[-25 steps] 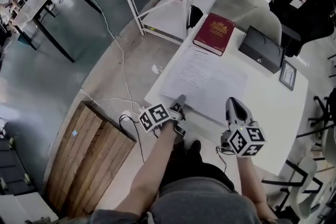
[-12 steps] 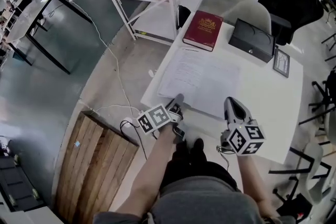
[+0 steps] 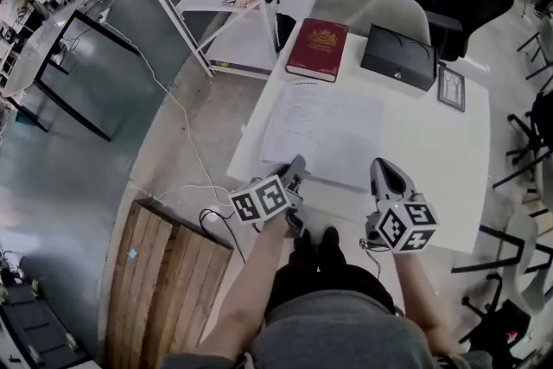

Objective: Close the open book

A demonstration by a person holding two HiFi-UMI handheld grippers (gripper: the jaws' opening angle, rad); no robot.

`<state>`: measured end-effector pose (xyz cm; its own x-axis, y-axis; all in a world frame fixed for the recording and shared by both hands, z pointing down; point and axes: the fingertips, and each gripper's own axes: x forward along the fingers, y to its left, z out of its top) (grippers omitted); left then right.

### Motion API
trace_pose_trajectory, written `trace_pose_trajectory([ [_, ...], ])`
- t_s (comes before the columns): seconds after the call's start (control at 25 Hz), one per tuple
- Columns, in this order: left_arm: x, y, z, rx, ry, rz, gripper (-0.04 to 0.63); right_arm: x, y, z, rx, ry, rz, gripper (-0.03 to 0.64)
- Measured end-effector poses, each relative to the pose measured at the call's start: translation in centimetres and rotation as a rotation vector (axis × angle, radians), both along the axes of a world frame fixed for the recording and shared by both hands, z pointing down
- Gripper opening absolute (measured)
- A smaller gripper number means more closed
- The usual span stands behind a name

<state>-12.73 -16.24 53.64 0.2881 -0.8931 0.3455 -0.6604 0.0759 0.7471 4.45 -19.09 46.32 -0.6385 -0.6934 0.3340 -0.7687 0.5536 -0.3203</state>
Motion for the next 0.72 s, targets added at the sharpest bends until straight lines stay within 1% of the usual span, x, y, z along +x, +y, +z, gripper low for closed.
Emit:
trace_pose_trajectory([
  [0.12,0.4,0.1,0.3,-0.015,-0.094,0.043,0.018,0.5,0.3,0.0,0.002,-0.003,0.022,0.009],
  [0.28,1.3,-0.1,-0.1,-0.026,-0.194,0.092,0.018,1.2,0.7,0.1,-0.002,-0.005,0.047,0.009],
  [0.44,2.4,-0.2,-0.3,-0.031,-0.323,0.151,0.018,2.0,1.0,0.3,-0.007,-0.003,0.071,0.009],
  [0.6,3.3,-0.5,-0.3,-0.032,-0.4,0.2,0.018,2.7,1.2,0.3,-0.01,-0.003,0.095,0.009],
  [0.72,4.3,-0.7,-0.2,-0.037,-0.435,0.243,0.018,3.4,1.3,0.3,-0.014,-0.008,0.118,0.009],
])
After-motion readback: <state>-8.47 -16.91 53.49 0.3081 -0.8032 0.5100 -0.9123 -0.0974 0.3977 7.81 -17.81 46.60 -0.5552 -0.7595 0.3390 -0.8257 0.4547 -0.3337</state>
